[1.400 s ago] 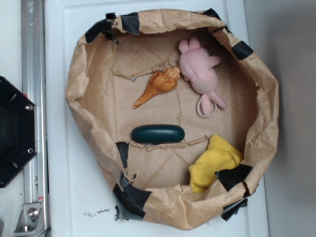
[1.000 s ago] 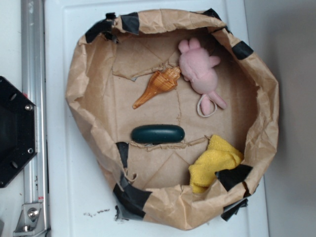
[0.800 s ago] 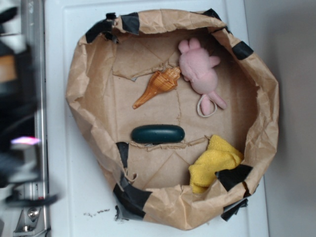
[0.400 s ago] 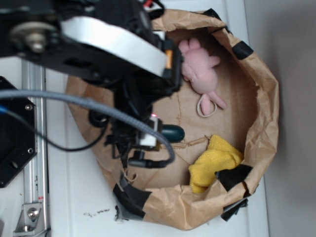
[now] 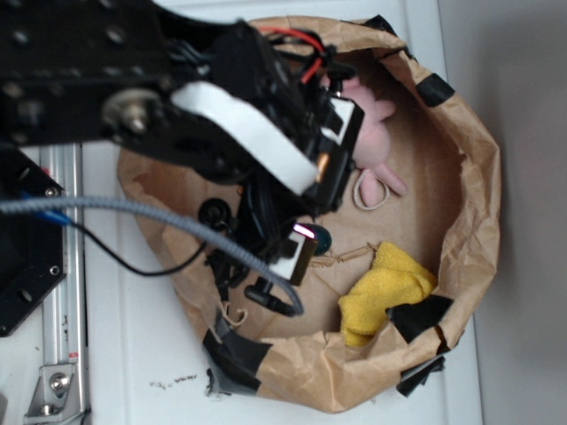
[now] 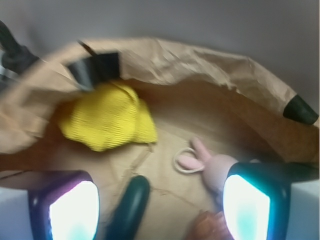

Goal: Grab the yellow cloth.

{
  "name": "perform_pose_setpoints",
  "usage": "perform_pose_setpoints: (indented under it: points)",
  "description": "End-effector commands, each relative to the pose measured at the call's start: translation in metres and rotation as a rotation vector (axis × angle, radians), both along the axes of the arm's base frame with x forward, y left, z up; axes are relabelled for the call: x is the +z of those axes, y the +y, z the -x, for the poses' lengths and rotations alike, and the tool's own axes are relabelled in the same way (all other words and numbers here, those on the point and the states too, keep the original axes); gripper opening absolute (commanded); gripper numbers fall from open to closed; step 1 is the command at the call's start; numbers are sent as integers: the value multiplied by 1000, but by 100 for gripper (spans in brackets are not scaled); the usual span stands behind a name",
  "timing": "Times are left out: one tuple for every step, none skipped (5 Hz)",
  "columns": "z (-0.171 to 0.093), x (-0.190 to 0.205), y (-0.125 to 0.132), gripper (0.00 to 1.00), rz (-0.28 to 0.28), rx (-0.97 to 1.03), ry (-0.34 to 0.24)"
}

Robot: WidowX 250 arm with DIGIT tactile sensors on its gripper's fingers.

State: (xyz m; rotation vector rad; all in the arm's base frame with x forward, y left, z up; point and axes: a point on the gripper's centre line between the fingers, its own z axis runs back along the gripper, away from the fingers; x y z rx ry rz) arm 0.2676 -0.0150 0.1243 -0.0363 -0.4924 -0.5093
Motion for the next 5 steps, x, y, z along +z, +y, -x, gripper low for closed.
perform_pose_setpoints:
  points:
    - [-41,-30,-29,100,-44,-132,16]
    - [-35,-38,-58,100,-43,-234,2]
    - [-36,-49,-70,100,92,-354,51]
    - [-50,-84,-80,0,-56,-207,167]
    - [-53,-88,-76,0,-86,-188,171]
